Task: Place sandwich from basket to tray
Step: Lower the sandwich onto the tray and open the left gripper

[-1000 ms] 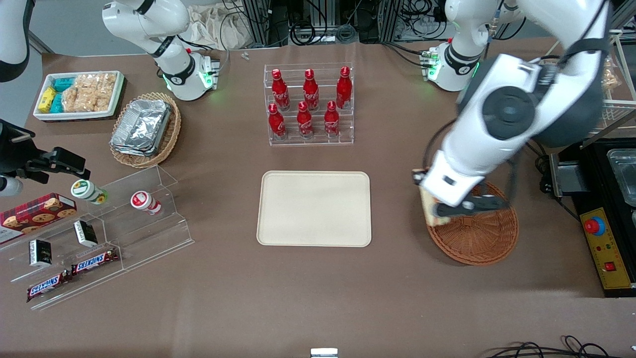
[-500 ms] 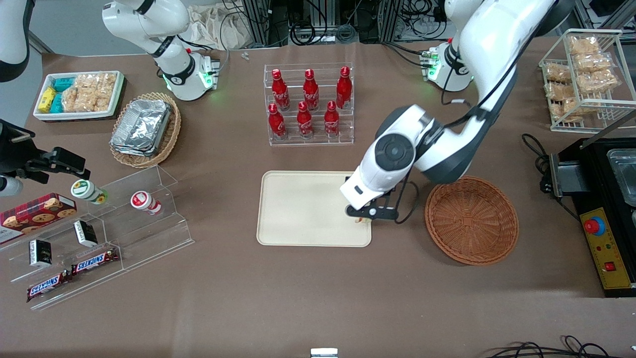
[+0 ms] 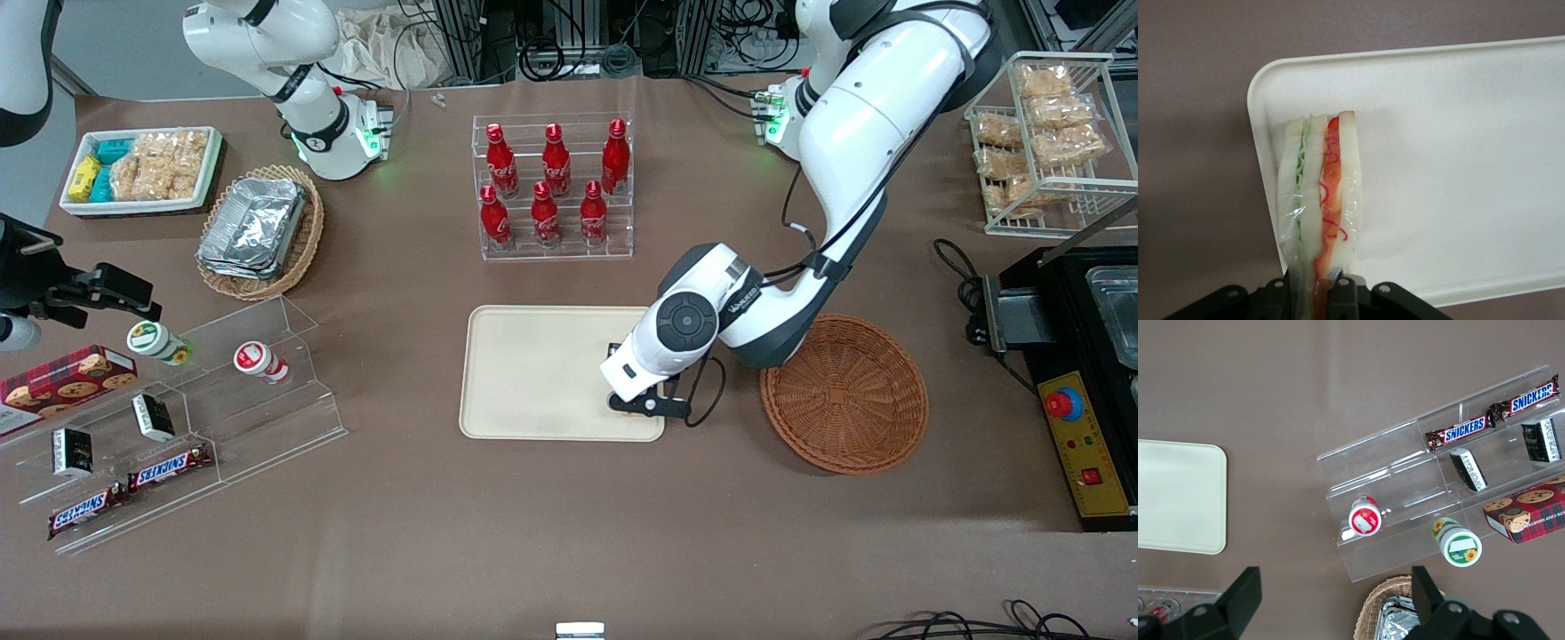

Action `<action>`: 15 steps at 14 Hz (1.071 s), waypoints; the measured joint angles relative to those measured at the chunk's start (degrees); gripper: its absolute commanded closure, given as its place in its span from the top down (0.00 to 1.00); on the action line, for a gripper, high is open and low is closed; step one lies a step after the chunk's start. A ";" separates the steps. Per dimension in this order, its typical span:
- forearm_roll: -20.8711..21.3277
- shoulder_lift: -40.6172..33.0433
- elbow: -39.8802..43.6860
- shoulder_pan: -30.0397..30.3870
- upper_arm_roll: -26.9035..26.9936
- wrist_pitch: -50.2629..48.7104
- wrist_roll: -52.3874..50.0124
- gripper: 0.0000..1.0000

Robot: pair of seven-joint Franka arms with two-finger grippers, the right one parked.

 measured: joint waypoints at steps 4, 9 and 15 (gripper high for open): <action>0.60 1.30 0.02 0.00 0.54 0.91 0.00 0.78; 0.62 1.54 0.61 0.10 0.94 1.17 0.00 1.00; 0.64 -3.98 4.06 2.28 1.11 -8.00 0.17 1.00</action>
